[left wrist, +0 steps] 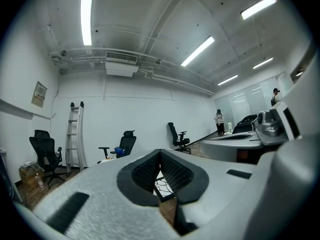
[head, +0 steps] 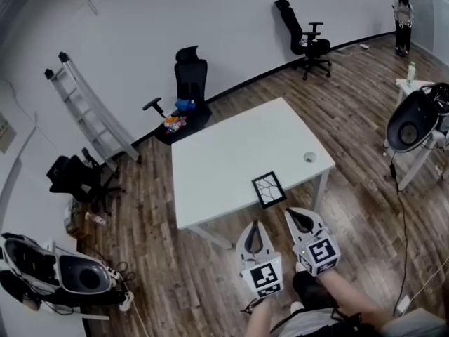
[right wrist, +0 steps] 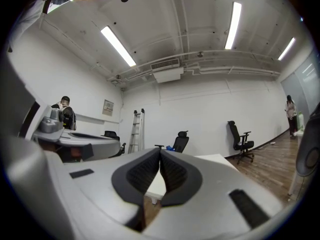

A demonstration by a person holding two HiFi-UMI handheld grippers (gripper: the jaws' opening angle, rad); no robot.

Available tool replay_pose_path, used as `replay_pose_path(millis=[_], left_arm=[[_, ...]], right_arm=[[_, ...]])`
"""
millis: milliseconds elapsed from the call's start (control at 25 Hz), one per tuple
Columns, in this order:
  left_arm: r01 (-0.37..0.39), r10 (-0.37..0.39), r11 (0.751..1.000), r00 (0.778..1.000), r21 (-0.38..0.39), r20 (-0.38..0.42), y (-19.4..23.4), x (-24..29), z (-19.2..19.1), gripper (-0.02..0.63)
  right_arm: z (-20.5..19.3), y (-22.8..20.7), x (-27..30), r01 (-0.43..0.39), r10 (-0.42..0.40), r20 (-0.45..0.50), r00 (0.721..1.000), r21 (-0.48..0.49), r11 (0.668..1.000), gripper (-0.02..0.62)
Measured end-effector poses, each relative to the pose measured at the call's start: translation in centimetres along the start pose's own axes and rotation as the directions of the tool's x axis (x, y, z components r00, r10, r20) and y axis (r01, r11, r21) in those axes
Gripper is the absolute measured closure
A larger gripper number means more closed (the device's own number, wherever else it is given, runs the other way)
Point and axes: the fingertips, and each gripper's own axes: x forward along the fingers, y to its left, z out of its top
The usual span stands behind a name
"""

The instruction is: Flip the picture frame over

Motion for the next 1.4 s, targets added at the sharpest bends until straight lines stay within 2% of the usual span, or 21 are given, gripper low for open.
replay_pose_path(millis=[240, 480, 680, 920, 1000, 1120, 1320, 1400], left_arm=[[-0.025, 0.024, 0.999, 0.998, -0.021, -0.051, 1.5, 7.8, -0.6, 0.604], [-0.049, 0.044, 0.998, 0.992, -0.037, -0.116, 1.9, 12.8, -2.4, 0.604], [-0.061, 0.056, 0.998, 0.989, -0.030, -0.133, 1.9, 14.9, -3.0, 0.604], [-0.073, 0.069, 0.997, 0.984, -0.022, -0.163, 3.2, 15.7, -4.2, 0.604], [-0.048, 0.041, 0.998, 0.982, -0.037, -0.185, 3.3, 16.0, -5.1, 0.604], [0.029, -0.051, 0.995, 0.969, -0.097, -0.240, 3.2, 16.7, -7.6, 0.603], [0.114, -0.164, 0.979, 0.932, -0.168, -0.324, 3.7, 17.7, -11.7, 0.599], [0.150, -0.212, 0.969, 0.910, -0.195, -0.356, 3.6, 18.2, -13.1, 0.567]], right_arm=[[-1.3, -4.3, 6.8, -0.014, 0.017, -0.057, 0.998, 0.043, 0.999, 0.592], [-2.9, -7.9, 11.1, -0.032, 0.038, -0.083, 0.996, 0.069, 0.997, 0.594], [-3.7, -9.9, 13.4, -0.030, 0.037, -0.092, 0.995, 0.076, 0.997, 0.592], [-4.6, -9.7, 15.3, -0.044, 0.054, -0.120, 0.991, 0.082, 0.996, 0.594], [-4.6, -9.7, 15.9, -0.043, 0.052, -0.117, 0.992, 0.077, 0.996, 0.594], [-4.7, -10.1, 16.9, -0.014, 0.023, -0.118, 0.993, 0.076, 0.997, 0.594], [-5.8, -10.1, 18.3, 0.024, -0.016, -0.143, 0.990, 0.051, 0.998, 0.592], [-6.5, -10.2, 18.7, 0.045, -0.037, -0.156, 0.987, 0.047, 0.998, 0.594]])
